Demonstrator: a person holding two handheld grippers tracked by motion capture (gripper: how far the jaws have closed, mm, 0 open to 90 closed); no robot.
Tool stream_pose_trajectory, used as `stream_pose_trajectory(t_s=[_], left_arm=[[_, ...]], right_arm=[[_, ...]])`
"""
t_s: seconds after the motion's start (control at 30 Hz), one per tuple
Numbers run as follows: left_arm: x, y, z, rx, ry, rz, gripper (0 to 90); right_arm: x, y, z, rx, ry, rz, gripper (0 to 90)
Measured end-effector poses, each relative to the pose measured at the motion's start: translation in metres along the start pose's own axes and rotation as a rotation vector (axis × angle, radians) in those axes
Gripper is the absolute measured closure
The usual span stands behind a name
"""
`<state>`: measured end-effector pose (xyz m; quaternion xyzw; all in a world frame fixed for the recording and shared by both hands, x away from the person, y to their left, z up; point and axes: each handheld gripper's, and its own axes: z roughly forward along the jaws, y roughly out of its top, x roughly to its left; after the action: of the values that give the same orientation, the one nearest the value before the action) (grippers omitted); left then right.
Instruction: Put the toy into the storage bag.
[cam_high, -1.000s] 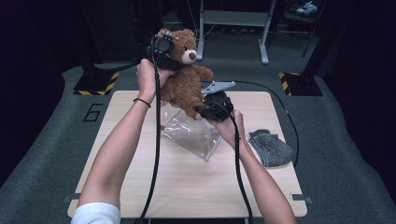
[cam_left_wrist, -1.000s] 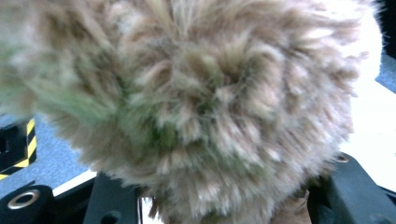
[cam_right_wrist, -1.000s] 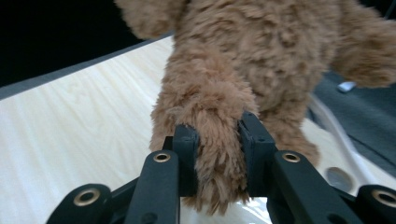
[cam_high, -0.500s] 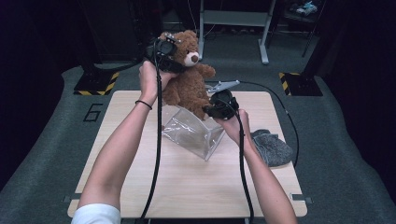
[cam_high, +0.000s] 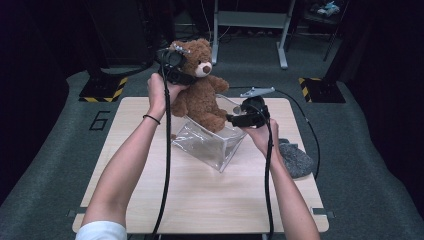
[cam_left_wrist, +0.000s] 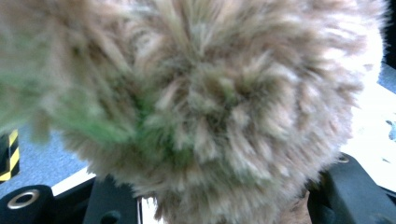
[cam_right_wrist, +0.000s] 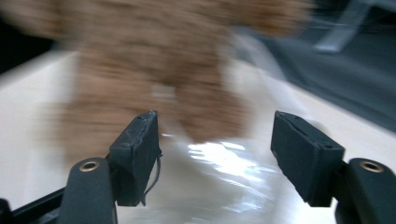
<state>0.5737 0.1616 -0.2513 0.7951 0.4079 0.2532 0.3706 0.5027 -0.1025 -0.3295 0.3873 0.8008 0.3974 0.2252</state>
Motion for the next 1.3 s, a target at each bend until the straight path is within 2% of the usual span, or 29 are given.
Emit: stream_pose_trajectory(t_s=[0.03,0.1,0.17,0.27,0.3,0.4,0.43,0.47,0.5,0.57,0.77,0.8,0.87,1.13,1.2,1.3], left_arm=[[0.001,-0.001,-0.001,-0.002,-0.006,0.002,46.7],[0.000,-0.003,-0.001,-0.012,-0.010,0.006,46.7],[0.001,-0.005,-0.002,-0.006,-0.014,0.021,46.7],[0.002,-0.008,-0.002,-0.021,-0.024,0.029,46.7],[0.001,-0.009,-0.002,-0.029,-0.031,0.035,46.7],[0.001,-0.011,-0.003,-0.035,-0.036,0.049,46.7],[0.001,-0.012,-0.004,-0.035,-0.040,0.050,46.7],[0.001,-0.013,-0.004,-0.041,-0.039,0.050,46.7],[0.001,-0.013,-0.004,-0.046,-0.045,0.049,46.7],[0.002,-0.015,-0.005,-0.052,-0.048,0.051,46.7],[0.000,-0.024,-0.011,-0.093,-0.071,0.068,46.7],[-0.001,-0.026,-0.012,-0.090,-0.080,0.084,46.7],[-0.001,-0.030,-0.012,-0.084,-0.094,0.124,46.8],[-0.002,-0.043,-0.007,-0.061,-0.120,0.151,46.8],[-0.004,-0.045,-0.006,-0.051,-0.128,0.190,46.9],[-0.006,-0.048,-0.003,-0.037,-0.132,0.197,46.9]], right_arm=[[-0.005,0.000,0.004,0.000,-0.052,0.007,33.5],[-0.014,0.001,0.012,0.021,-0.095,0.036,34.3],[-0.023,0.002,0.022,0.034,-0.087,0.068,35.6],[-0.027,0.003,0.031,0.042,-0.078,0.084,42.3],[-0.028,0.004,0.036,0.058,-0.081,0.075,45.4],[-0.032,0.007,0.044,0.069,-0.048,0.074,59.1],[-0.033,0.007,0.047,0.071,-0.031,0.101,66.9],[-0.035,0.007,0.049,0.069,-0.019,0.091,69.9],[-0.037,0.008,0.051,0.076,-0.030,0.094,73.0],[-0.041,0.008,0.052,0.073,-0.031,0.134,76.3],[-0.051,0.011,0.057,0.080,-0.070,0.221,79.0],[-0.052,0.011,0.058,0.081,-0.072,0.229,79.1],[-0.052,0.011,0.059,0.081,-0.081,0.236,79.1],[-0.057,0.007,0.056,0.074,-0.065,0.262,78.8],[-0.057,0.007,0.056,0.077,-0.068,0.259,78.9],[-0.057,0.007,0.056,0.078,-0.072,0.258,78.9]])
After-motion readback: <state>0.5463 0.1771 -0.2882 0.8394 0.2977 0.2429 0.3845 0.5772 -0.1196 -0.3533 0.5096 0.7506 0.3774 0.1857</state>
